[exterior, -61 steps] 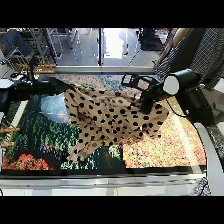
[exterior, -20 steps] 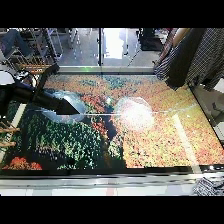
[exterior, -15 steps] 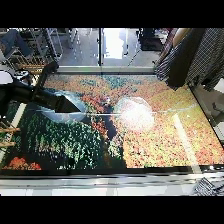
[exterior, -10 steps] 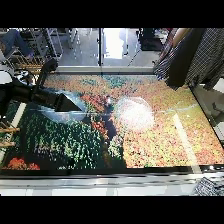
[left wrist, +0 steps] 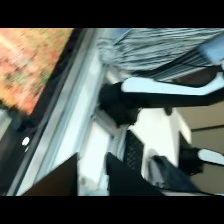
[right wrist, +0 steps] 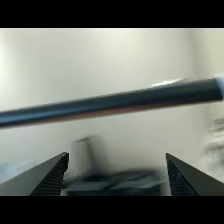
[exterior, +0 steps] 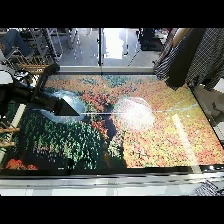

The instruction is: Fold the clothes and pants, and hang the long-sleeved shirts on hangers.

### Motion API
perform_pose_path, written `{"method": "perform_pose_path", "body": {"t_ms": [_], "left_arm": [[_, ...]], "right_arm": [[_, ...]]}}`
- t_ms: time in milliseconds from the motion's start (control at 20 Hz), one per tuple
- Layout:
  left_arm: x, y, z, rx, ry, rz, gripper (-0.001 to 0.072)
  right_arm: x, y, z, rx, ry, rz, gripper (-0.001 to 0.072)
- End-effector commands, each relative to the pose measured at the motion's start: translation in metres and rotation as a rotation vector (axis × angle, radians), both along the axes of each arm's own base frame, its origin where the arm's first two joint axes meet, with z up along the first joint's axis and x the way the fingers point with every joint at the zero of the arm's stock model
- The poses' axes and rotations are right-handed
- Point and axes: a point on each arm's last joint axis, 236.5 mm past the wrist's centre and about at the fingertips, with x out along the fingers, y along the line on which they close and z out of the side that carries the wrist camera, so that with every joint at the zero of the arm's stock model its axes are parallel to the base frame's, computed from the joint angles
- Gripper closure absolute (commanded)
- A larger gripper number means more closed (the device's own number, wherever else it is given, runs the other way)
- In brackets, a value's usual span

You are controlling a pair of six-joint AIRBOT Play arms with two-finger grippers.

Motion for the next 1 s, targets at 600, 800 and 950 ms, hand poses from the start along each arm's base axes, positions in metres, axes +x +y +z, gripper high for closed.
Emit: {"method": "perform_pose_path", "body": {"t_ms": [600,800,950], "left_arm": [[0.152,0.181,0.158,0.289,-0.893,1.175,0.0585],[0.155,0.188,0.183,0.237,-0.976,1.235,0.0585],[0.155,0.188,0.183,0.237,-0.975,1.235,0.0585]], "right_arm": [[0.390,0.431,-0.368,0.144,1.071,1.420,0.0683],[0.390,0.465,-0.367,0.110,1.053,1.485,0.0612],[0.389,0.471,-0.367,0.116,1.047,1.504,0.0612]]}}
